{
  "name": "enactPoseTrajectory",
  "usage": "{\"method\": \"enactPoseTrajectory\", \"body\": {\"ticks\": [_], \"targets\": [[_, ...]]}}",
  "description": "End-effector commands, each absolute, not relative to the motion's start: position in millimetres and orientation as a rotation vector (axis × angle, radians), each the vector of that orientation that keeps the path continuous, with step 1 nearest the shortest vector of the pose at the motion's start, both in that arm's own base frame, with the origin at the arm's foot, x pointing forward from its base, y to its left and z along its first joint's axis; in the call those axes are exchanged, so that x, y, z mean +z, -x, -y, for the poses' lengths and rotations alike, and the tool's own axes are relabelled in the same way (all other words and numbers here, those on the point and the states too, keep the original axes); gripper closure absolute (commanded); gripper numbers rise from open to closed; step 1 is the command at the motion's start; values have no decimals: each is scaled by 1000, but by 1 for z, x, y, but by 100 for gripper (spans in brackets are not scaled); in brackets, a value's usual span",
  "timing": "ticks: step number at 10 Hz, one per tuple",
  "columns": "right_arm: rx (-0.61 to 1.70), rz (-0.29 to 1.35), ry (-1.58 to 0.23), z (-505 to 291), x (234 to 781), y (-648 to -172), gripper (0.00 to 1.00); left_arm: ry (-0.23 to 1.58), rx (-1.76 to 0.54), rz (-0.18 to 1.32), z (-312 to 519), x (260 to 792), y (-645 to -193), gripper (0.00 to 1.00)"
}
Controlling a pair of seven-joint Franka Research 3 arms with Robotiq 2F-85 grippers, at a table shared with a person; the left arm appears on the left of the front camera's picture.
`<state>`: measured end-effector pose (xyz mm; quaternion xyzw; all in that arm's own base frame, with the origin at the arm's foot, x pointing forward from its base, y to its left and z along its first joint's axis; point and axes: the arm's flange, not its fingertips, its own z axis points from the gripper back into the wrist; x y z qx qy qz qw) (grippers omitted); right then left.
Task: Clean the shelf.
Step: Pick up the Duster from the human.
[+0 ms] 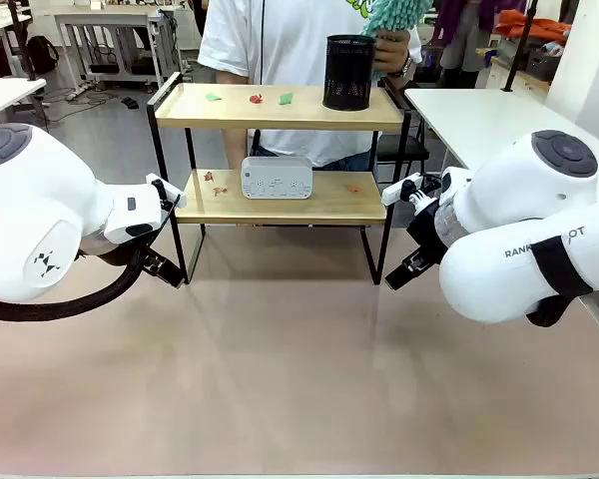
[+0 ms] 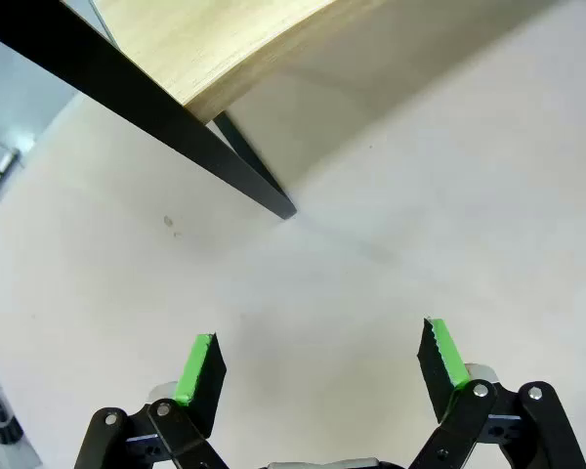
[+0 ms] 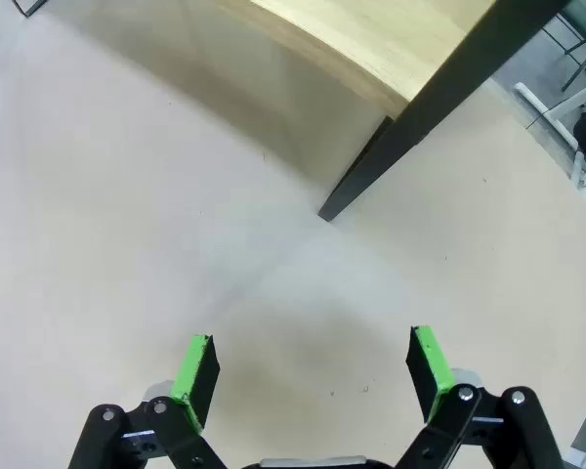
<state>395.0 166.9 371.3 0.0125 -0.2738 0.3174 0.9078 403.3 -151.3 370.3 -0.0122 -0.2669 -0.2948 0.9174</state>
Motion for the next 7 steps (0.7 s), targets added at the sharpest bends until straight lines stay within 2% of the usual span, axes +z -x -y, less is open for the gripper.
{"method": "enactPoseTrajectory", "body": {"ticks": [1, 7], "targets": [[655, 565, -26, -167, 371, -395, 0, 25, -606, 549, 151, 370, -403, 0], [655, 565, -26, -167, 371, -395, 0, 25, -606, 549, 151, 370, -403, 0]]}}
